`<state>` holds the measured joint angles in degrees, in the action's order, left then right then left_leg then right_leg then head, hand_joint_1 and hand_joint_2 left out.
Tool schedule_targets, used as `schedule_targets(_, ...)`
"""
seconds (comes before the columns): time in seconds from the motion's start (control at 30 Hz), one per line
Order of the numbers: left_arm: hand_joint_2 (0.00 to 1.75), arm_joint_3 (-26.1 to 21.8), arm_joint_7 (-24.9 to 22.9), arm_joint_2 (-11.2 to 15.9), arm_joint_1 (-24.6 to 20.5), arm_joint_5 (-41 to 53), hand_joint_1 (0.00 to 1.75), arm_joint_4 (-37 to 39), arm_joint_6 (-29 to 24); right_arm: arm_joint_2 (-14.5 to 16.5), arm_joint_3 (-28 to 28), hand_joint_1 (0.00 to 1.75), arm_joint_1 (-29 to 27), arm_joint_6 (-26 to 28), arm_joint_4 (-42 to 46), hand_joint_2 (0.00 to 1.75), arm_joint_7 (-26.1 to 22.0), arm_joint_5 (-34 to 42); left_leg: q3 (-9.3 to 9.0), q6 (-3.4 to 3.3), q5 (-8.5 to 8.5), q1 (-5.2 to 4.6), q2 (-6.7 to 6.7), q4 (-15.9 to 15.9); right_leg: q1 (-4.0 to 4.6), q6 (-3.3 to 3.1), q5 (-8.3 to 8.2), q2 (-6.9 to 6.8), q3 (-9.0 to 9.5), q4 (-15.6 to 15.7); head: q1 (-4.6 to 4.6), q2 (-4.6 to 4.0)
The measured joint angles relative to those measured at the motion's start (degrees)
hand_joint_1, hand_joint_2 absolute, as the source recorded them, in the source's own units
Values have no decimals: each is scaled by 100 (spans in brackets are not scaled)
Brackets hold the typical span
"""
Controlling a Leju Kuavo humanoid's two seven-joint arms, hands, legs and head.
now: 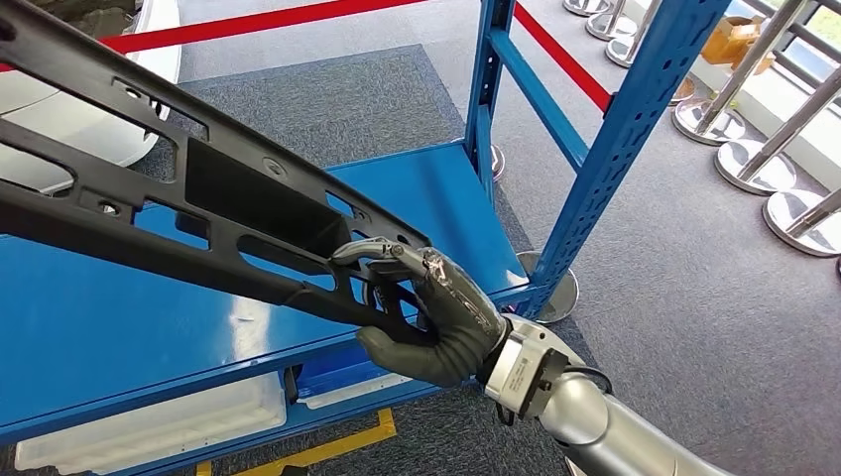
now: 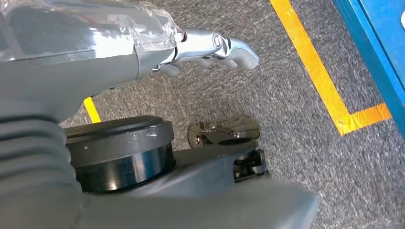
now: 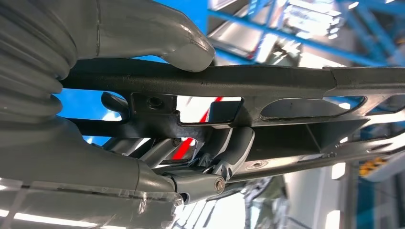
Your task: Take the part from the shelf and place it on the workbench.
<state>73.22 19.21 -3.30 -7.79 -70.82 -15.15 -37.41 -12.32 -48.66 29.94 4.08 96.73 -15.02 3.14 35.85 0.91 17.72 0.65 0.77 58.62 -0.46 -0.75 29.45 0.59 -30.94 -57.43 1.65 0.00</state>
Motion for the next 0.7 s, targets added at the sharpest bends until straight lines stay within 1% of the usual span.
schedule_targets(0.3,175,-39,72,0,-9,-119,0,-3,-188,219,-39,175,6,-153,44,175,-222,220,0,1,-1,0,0,0,0,0,0,0,1,0,-7,0)
schedule_targets(0.7,175,-117,63,0,-17,-104,0,-16,-256,298,-51,175,47,-221,39,175,-312,285,0,1,-1,0,0,0,0,0,0,-1,1,0,-12,0)
